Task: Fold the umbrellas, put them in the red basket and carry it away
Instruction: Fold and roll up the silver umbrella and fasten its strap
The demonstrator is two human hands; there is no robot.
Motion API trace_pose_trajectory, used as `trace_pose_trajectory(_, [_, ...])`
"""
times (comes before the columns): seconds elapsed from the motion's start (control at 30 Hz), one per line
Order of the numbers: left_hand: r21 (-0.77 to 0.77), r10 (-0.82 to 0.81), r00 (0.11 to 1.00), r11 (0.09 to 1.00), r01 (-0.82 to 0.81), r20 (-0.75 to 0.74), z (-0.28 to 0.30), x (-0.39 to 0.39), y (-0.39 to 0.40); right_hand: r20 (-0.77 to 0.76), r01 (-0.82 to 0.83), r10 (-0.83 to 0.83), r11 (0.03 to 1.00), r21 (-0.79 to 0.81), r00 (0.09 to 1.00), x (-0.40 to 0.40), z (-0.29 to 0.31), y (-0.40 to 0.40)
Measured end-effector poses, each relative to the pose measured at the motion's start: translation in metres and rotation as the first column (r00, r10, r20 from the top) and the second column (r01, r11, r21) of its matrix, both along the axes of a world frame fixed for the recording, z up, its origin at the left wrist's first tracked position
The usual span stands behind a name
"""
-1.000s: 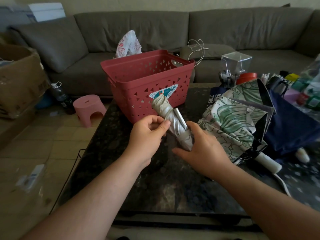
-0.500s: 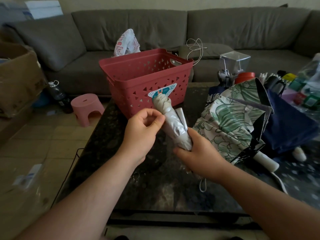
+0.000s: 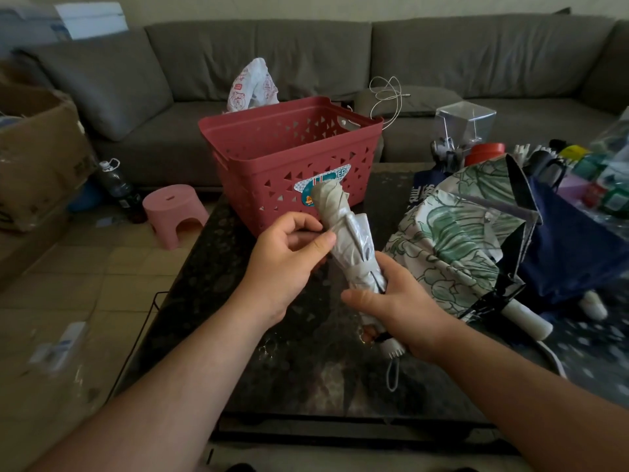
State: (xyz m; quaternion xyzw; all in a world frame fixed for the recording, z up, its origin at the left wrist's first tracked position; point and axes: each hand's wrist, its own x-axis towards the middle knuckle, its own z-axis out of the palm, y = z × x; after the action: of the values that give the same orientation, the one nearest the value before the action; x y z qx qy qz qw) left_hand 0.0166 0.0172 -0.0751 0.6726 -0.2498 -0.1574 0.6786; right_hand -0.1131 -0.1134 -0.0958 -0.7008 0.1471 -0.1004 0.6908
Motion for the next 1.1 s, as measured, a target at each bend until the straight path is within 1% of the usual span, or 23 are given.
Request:
trace_pose_trajectory(0.1, [0.021, 0.030, 0.999, 0.999, -0.031, 0.020, -0.001, 0.003, 0.000, -0.036, 0.007, -0.009, 0.999, -0.032, 0.999, 0.001, -0.001, 0.002])
trace_pose_trajectory(0.2, [0.001, 0.091, 0.996, 0.996, -0.091, 0.019, 0.000, 0.010, -0.005, -0.039, 0.010, -0.012, 0.999, -0.049, 0.999, 0.007, 0.001, 0.004])
trace_pose_trajectory(0.27, [-0.006, 0.093, 0.996, 0.996, -0.093, 0.010, -0.001, 0.012, -0.007, -0.037, 0.010, -0.010, 1.000, -0.005, 0.999, 0.009, 0.003, 0.006])
trace_pose_trajectory(0.4, [0.039, 0.049, 0.999, 0.998, -0.049, -0.006, -0.008, 0.015, -0.003, -0.050, -0.031, 0.036, 0.994, 0.100, 0.998, 0.005, 0.001, 0.005])
trace_pose_trajectory(0.47, [0.076, -0.008, 0.998, 0.997, 0.013, -0.063, -0.011, 0.016, -0.001, -0.041, -0.062, 0.071, 0.981, 0.185, 0.997, 0.004, -0.001, 0.003])
trace_pose_trajectory(0.53, [0.103, -0.087, 0.984, 0.989, 0.104, -0.157, -0.012, 0.015, -0.002, -0.031, -0.084, 0.095, 0.963, 0.255, 0.995, 0.003, -0.001, 0.004])
trace_pose_trajectory(0.6, [0.090, -0.141, 0.967, 0.982, 0.163, -0.213, -0.012, 0.013, -0.003, -0.029, -0.111, 0.126, 0.946, 0.305, 0.992, 0.002, 0.001, 0.006])
trace_pose_trajectory(0.67, [0.052, -0.137, 0.969, 0.987, 0.151, -0.205, -0.011, 0.012, -0.004, -0.038, -0.128, 0.149, 0.935, 0.331, 0.988, 0.003, 0.002, 0.006])
trace_pose_trajectory(0.73, [0.032, -0.109, 0.983, 0.993, 0.115, -0.149, -0.011, 0.013, -0.004, -0.058, -0.110, 0.136, 0.936, 0.335, 0.989, 0.006, 0.003, 0.007])
trace_pose_trajectory(0.8, [0.019, -0.064, 0.991, 0.998, 0.066, -0.114, -0.013, 0.015, -0.005, -0.084, -0.077, 0.107, 0.950, 0.304, 0.991, 0.008, 0.002, 0.006])
trace_pose_trajectory(0.87, [0.004, -0.021, 0.994, 1.000, 0.021, -0.108, -0.016, 0.015, -0.006, -0.129, -0.055, 0.084, 0.975, 0.216, 0.988, 0.009, -0.001, 0.006])
trace_pose_trajectory(0.93, [-0.002, 0.002, 0.994, 1.000, -0.002, -0.105, -0.017, 0.013, -0.006, -0.164, -0.032, 0.061, 0.983, 0.179, 0.985, 0.009, -0.004, 0.007])
trace_pose_trajectory(1.0, [-0.012, 0.005, 0.992, 1.000, -0.007, -0.126, -0.018, 0.012, -0.007, -0.144, 0.001, 0.022, 0.987, 0.159, 0.989, 0.009, -0.006, 0.009])
trace_pose_trajectory(1.1, [-0.013, -0.021, 0.987, 1.000, 0.019, -0.160, -0.017, 0.013, -0.007, -0.083, 0.056, -0.055, 0.998, 0.003, 0.995, 0.010, -0.009, 0.011])
